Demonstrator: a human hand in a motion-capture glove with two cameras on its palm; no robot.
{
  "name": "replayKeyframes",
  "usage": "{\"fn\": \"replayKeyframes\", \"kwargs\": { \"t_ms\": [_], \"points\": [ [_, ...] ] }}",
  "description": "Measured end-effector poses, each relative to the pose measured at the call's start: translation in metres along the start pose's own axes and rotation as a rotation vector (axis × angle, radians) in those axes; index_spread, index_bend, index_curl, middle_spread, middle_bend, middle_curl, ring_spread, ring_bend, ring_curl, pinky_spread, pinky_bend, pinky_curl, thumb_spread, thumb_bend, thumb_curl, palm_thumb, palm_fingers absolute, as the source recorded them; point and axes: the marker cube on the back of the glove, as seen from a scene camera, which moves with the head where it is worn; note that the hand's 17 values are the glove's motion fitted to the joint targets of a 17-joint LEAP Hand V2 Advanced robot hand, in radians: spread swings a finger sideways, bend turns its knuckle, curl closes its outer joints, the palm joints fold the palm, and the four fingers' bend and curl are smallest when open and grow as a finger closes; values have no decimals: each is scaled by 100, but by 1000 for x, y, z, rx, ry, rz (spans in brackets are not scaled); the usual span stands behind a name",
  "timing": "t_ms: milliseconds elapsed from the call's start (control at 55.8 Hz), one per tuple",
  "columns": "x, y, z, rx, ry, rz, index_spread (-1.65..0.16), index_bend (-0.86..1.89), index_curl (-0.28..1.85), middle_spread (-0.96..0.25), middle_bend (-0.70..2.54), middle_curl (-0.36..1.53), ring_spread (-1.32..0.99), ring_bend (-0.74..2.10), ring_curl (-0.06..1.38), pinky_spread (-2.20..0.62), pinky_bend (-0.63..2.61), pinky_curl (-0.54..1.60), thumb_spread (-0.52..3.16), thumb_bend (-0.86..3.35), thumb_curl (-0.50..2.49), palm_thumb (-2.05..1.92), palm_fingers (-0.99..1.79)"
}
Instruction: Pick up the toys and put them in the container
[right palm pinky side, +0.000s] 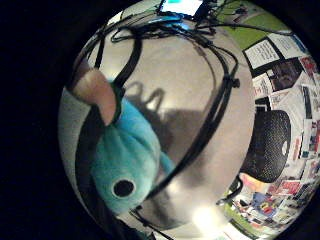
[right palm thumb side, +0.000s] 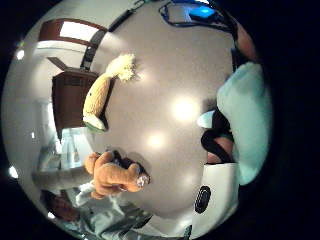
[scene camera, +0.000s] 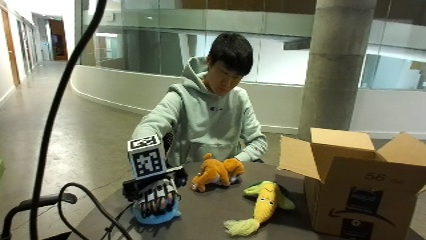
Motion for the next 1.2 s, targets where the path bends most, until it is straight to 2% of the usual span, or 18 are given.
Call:
{"fn": "replayKeyframes", "kwargs": {
  "t_ms": [54,269,412,502,645,753,932,968,1004,1022,1057,1075,1111,1201],
  "points": [
    [-4,3,-1,19,5,0,-27,17,31,-19,54,36,-31,94,40,-24,79,37,128,31,40,71,106],
    [-40,15,-35,-161,-40,-13,-32,29,41,-29,80,53,-39,119,55,-37,101,52,99,25,54,74,108],
    [-92,18,-98,-260,-3,-114,-35,43,52,-33,93,64,-41,125,60,-40,105,58,83,22,62,74,101],
    [-154,17,-151,-263,-4,-195,-38,51,60,-34,99,70,-41,129,63,-41,108,61,75,21,66,74,96],
    [-272,30,-213,-88,-19,-295,-40,61,73,-36,105,79,-41,135,67,-42,114,66,65,20,73,73,88],
    [-343,6,-247,133,-36,-429,-41,66,83,-36,110,86,-41,140,69,-42,118,69,59,19,78,72,83],
    [-440,-16,-252,403,-210,-546,-43,73,97,-36,113,93,-39,144,71,-41,119,72,52,16,84,70,69],
    [-456,-20,-242,357,-235,-558,-42,69,98,-35,109,92,-38,142,71,-39,118,72,54,15,84,69,54],
    [-470,-26,-227,255,-235,-560,-39,61,97,-33,101,90,-36,136,70,-34,110,71,62,14,83,67,24],
    [-475,-30,-219,205,-223,-558,-38,56,95,-31,94,87,-34,129,69,-31,106,70,73,14,81,65,2],
    [-481,-36,-206,139,-188,-559,-37,46,89,-25,70,79,-29,100,63,-24,105,70,84,6,74,51,-59],
    [-482,-38,-201,122,-174,-563,-37,39,85,-22,61,75,-26,88,60,-21,104,67,87,0,71,43,-68],
    [-483,-41,-194,105,-159,-574,-35,28,78,-17,48,69,-22,70,53,-17,98,61,92,-8,65,31,-72],
    [-479,-41,-188,92,-141,-595,-33,11,65,-10,24,58,-15,40,40,-9,82,52,99,-8,56,15,-55]
  ]
}}
